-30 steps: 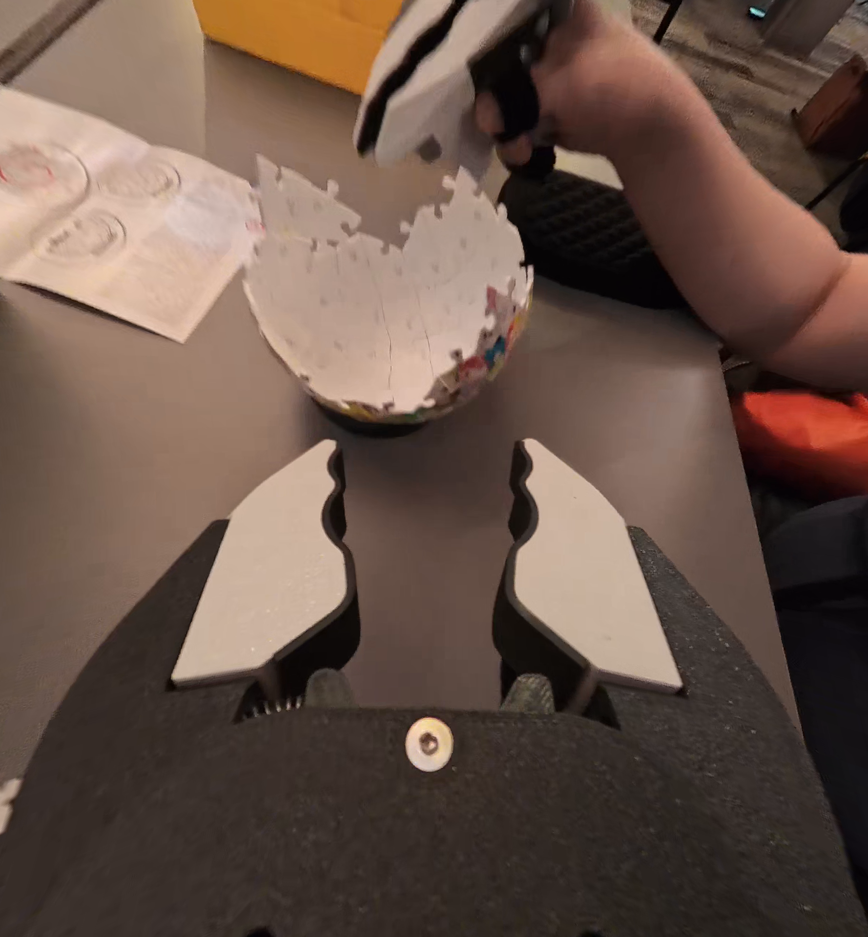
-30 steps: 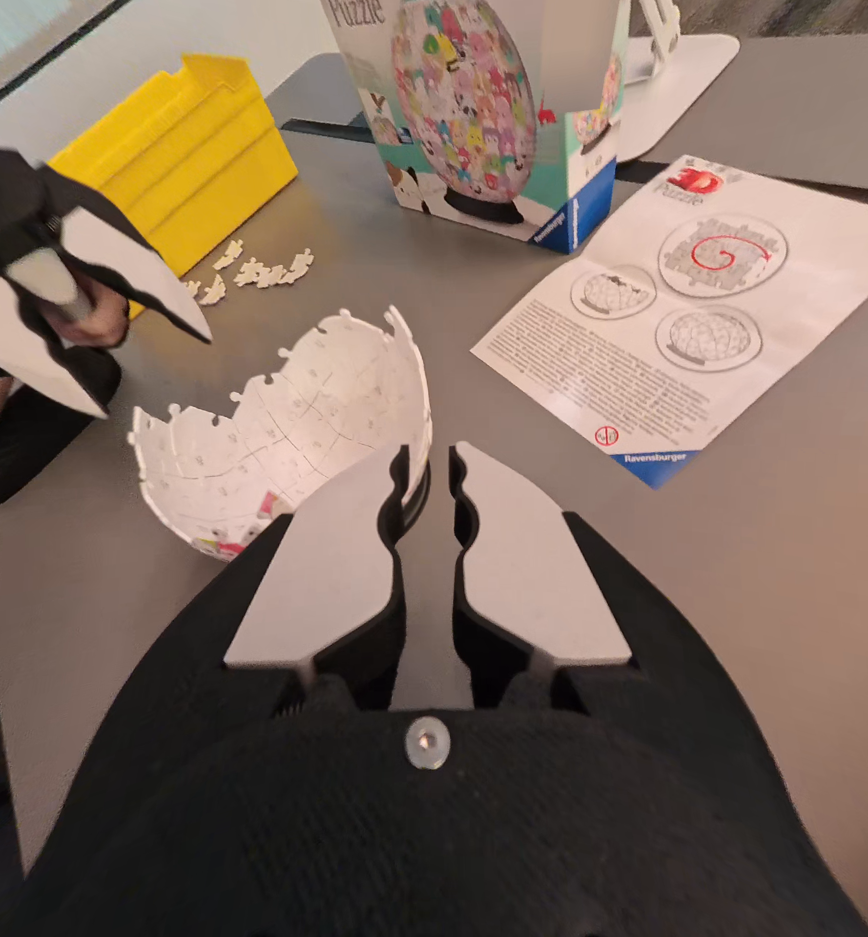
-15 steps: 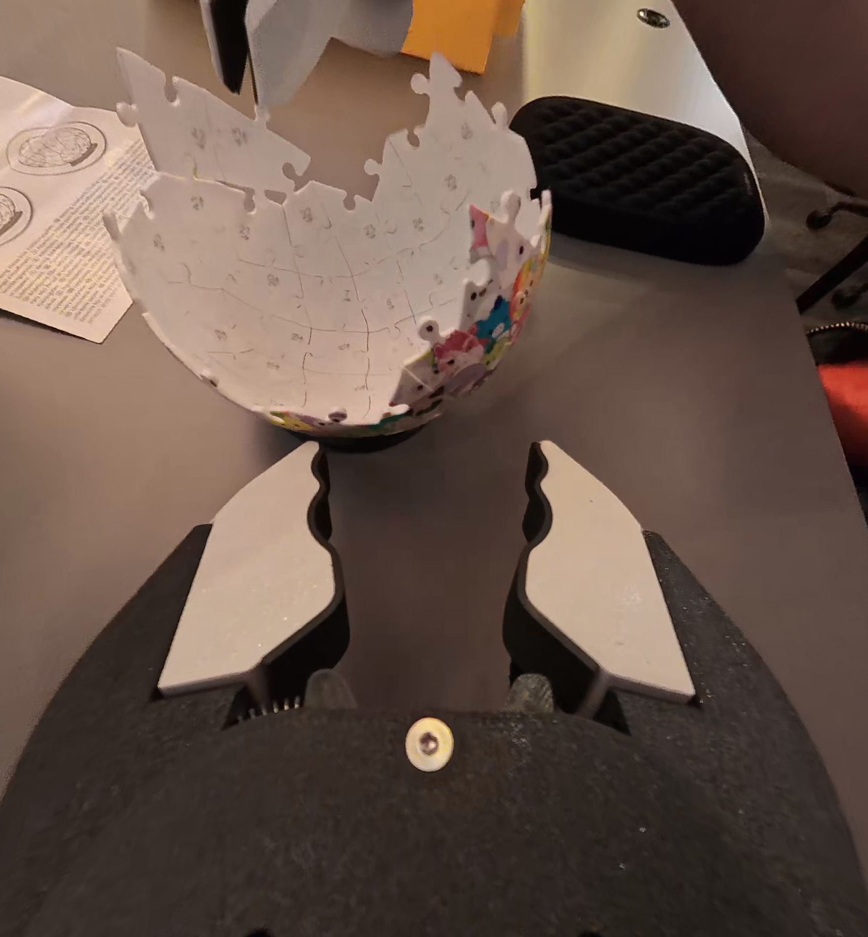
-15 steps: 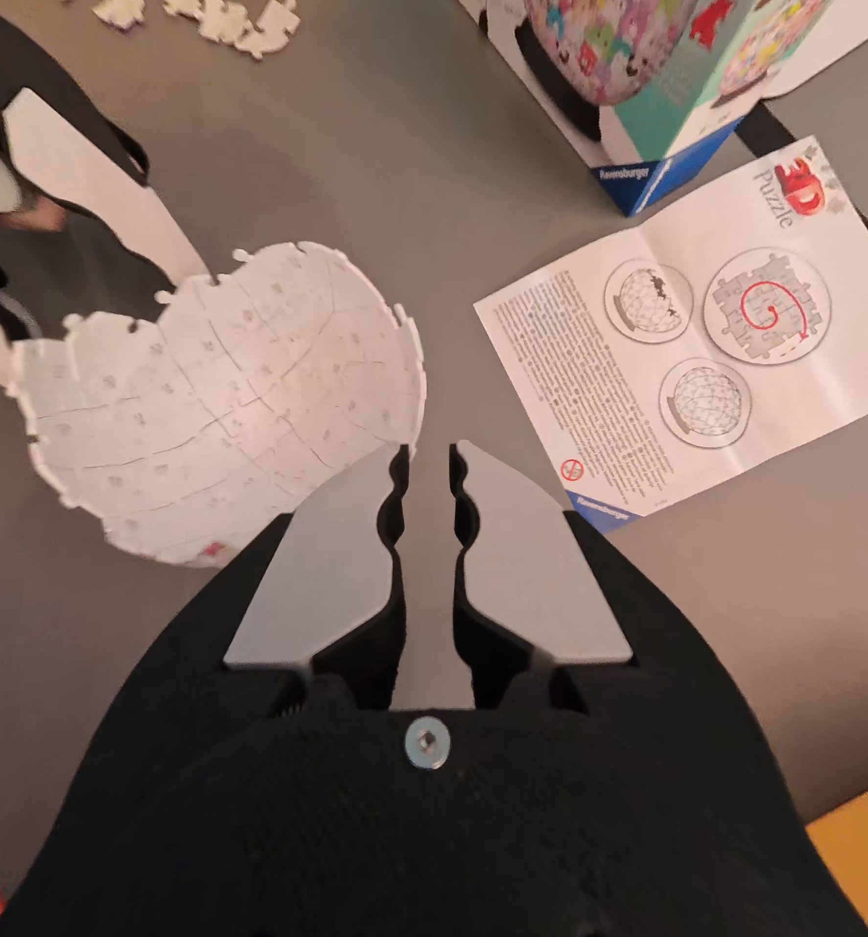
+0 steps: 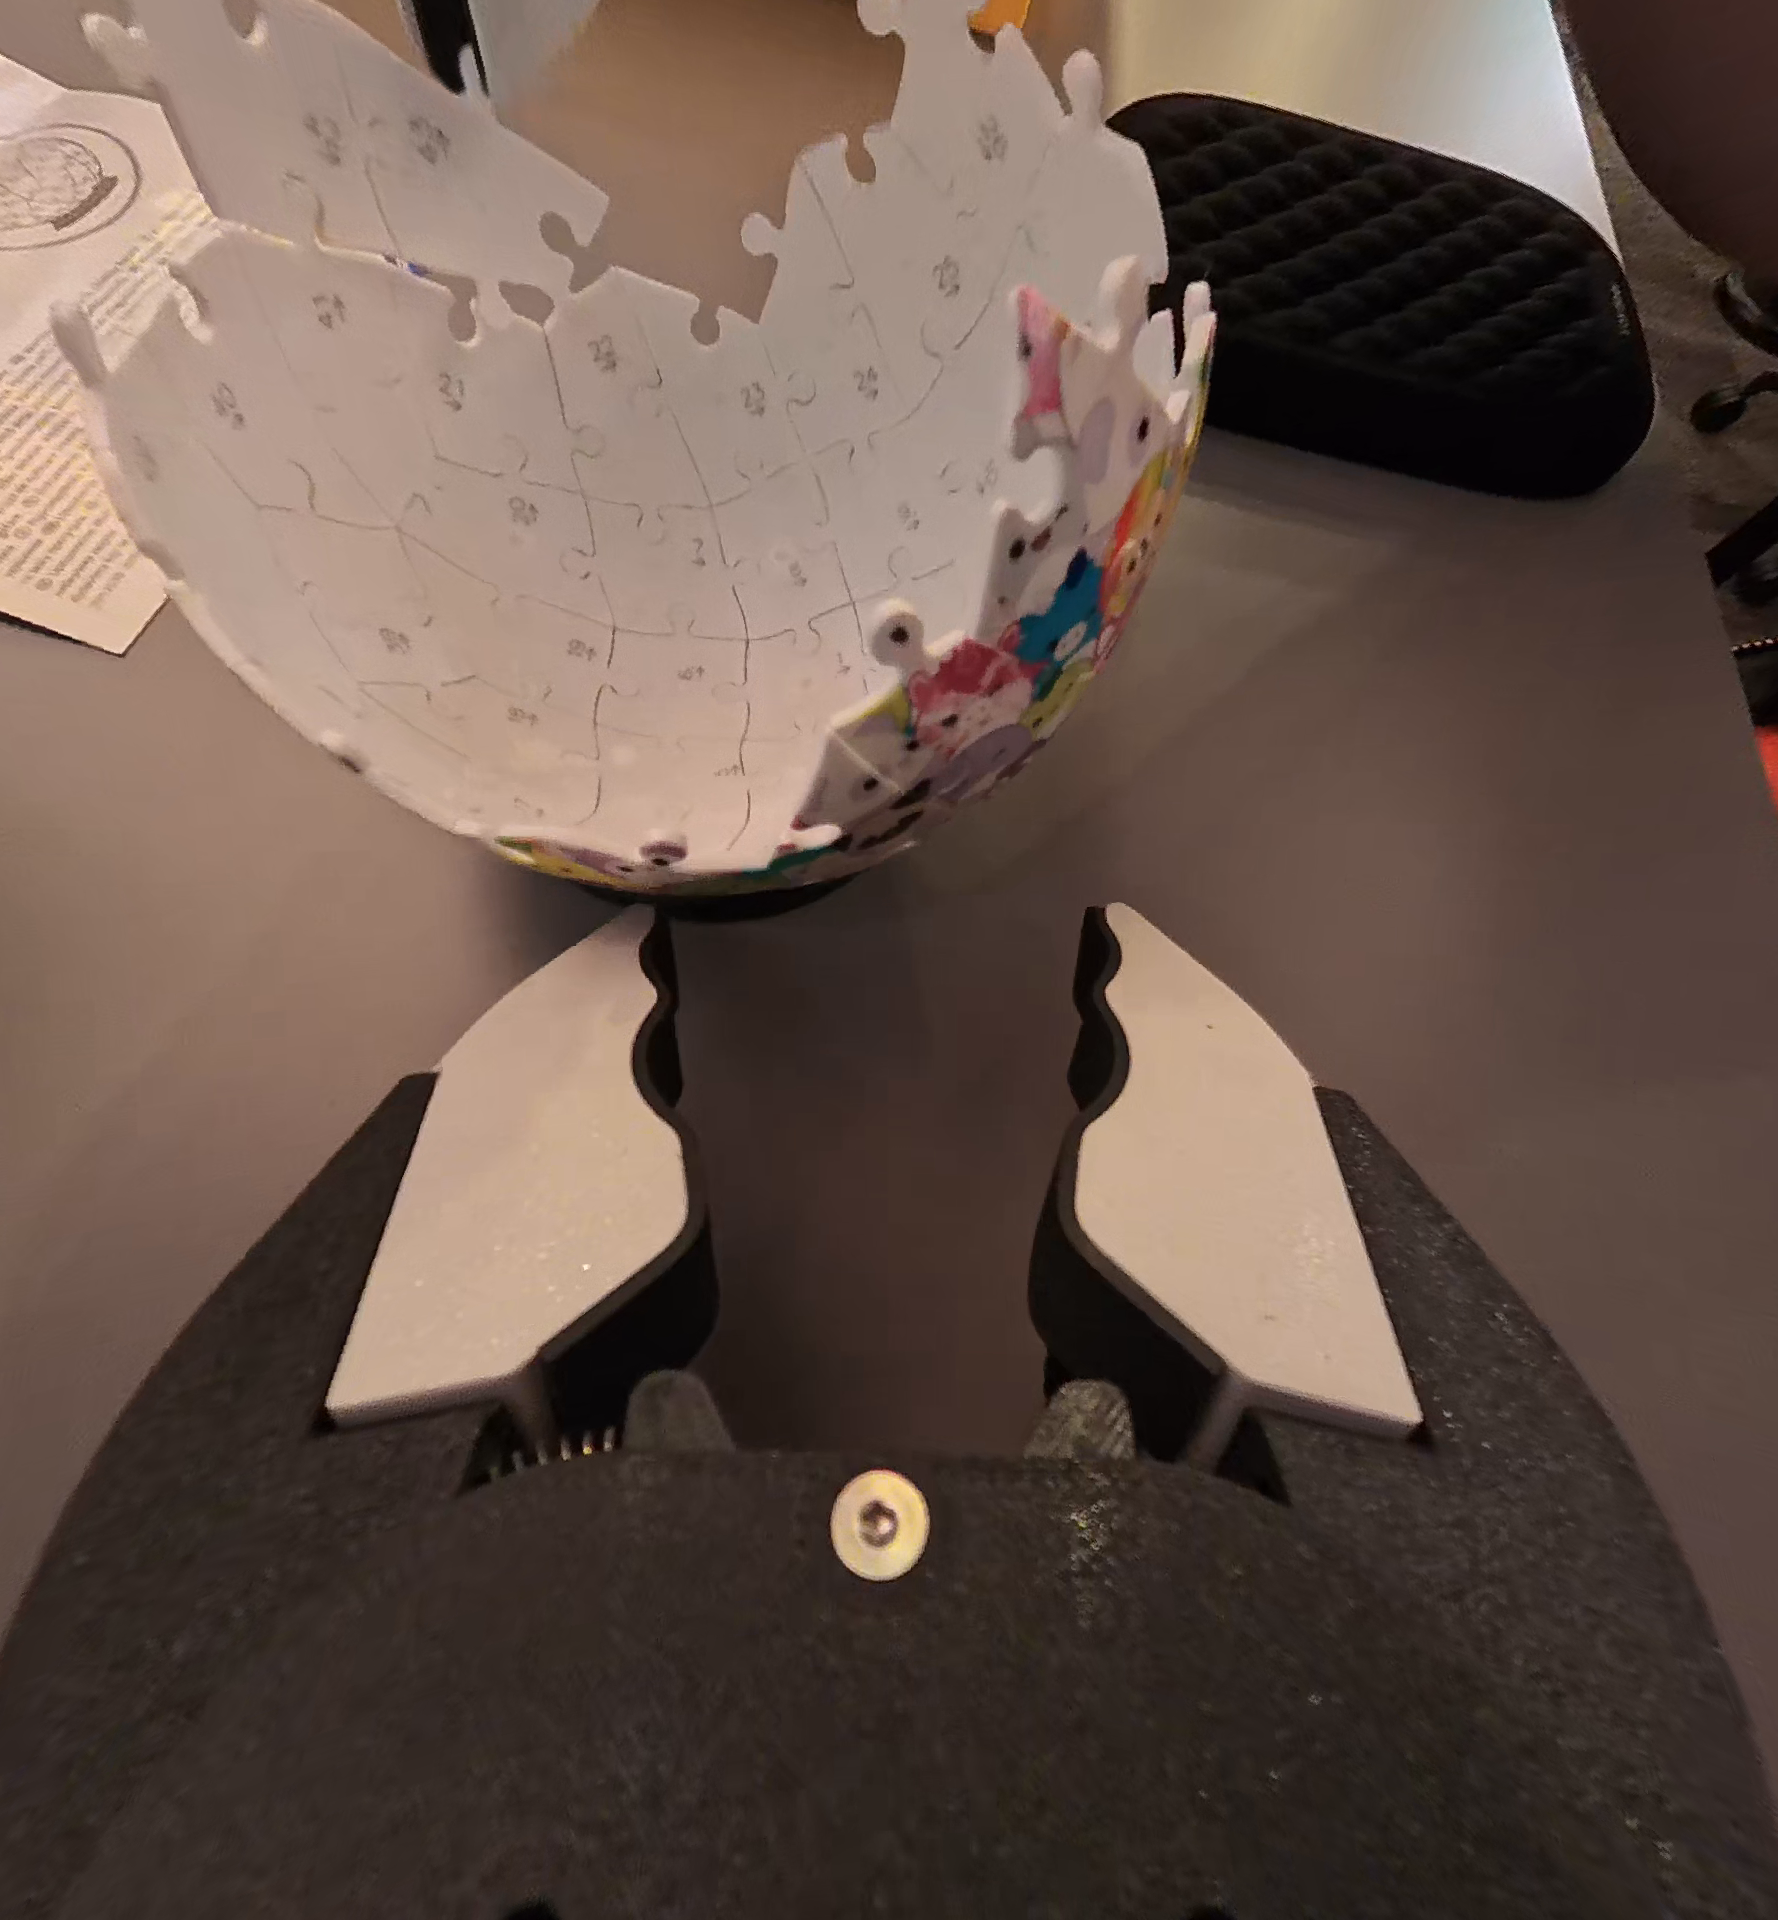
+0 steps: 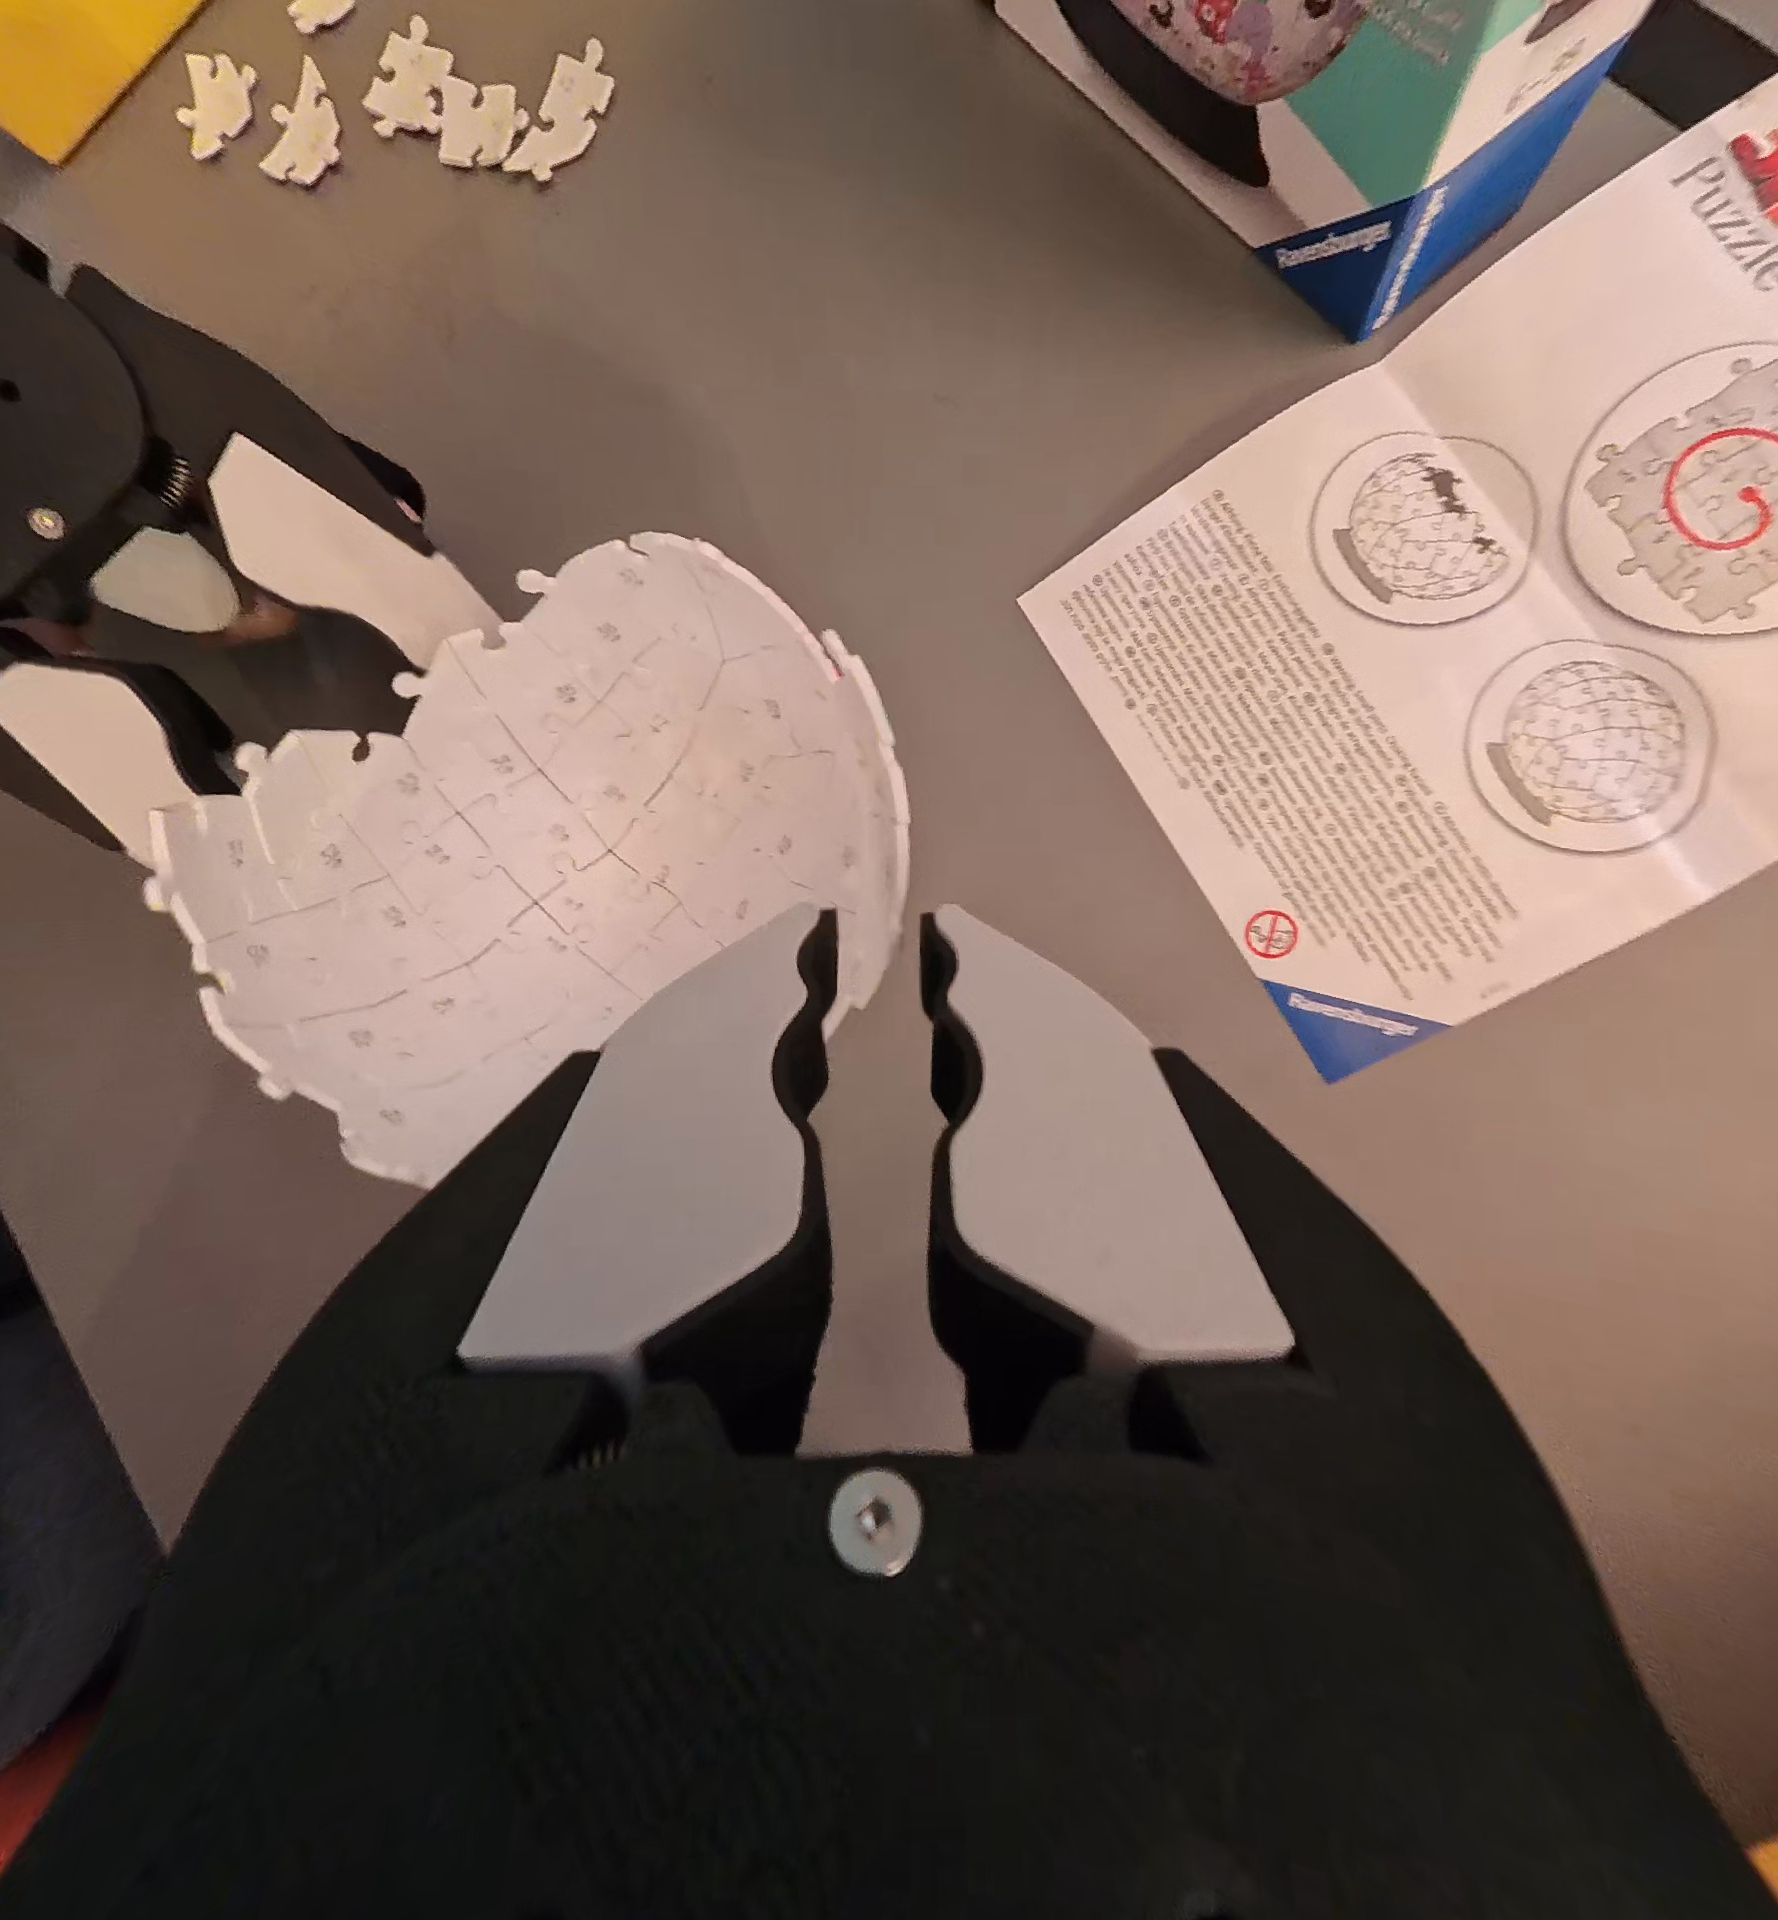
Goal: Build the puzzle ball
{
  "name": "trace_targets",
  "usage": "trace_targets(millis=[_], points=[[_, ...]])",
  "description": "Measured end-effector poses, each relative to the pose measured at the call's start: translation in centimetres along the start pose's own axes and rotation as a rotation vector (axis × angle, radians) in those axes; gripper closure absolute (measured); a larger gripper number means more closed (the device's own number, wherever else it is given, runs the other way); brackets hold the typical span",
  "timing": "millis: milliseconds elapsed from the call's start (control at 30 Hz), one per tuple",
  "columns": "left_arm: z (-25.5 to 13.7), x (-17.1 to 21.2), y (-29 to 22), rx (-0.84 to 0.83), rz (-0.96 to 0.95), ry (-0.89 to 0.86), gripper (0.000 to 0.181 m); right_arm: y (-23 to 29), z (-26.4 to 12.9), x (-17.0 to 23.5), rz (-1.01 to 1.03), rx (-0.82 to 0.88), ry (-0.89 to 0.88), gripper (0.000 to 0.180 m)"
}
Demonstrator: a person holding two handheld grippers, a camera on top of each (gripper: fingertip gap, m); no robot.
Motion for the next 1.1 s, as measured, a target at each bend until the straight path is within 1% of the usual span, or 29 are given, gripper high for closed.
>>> trace_targets(millis=[67,167,267,433,567,667,767,833,1033,1100], points=[[0.2,0.0,-0.1,0.004,0.002,0.005,0.107,0.1,0.4,-0.1,0.008,0.005,0.003,0.164],[0.3,0.3,-0.2,0.005,0.005,0.014,0.107,-0.2,0.6,0.0,-0.003,0.076,0.025,0.163],[0.4,0.5,-0.1,0.007,0.002,0.019,0.108,-0.2,0.8,0.1,0.010,0.067,0.023,0.163],[0.4,0.4,-0.1,0.014,0.001,0.020,0.108,-0.1,1.0,0.2,-0.005,0.102,-0.002,0.163],[0.4,0.5,-0.2,0.019,0.003,0.019,0.109,0.1,1.0,0.0,-0.039,0.120,-0.038,0.158],[0.3,0.5,-0.1,0.017,0.007,0.019,0.109,0.2,0.9,-0.6,-0.135,0.180,-0.062,0.152],[0.3,0.6,-0.1,0.017,0.007,0.023,0.108,0.8,0.9,-1.5,-0.297,0.215,-0.084,0.148],[0.3,0.6,-0.1,0.017,0.010,0.022,0.109,1.1,1.1,-1.9,-0.345,0.184,-0.057,0.148],[0.2,0.7,-0.3,0.016,0.022,0.024,0.110,0.2,2.1,-2.5,-0.342,0.101,0.073,0.148],[0.2,0.7,-0.3,0.017,0.025,0.024,0.110,0.0,2.3,-2.6,-0.343,0.077,0.086,0.153]])
Point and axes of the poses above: each gripper's, where its closed fingertips meet, z out along the fingers, x out of its underside, y = z × x across the jaws, the point moved 9 cm from there along -z, back along the fingers, and after that the axes turned 14 degrees about -x, right-handed, at the moved point
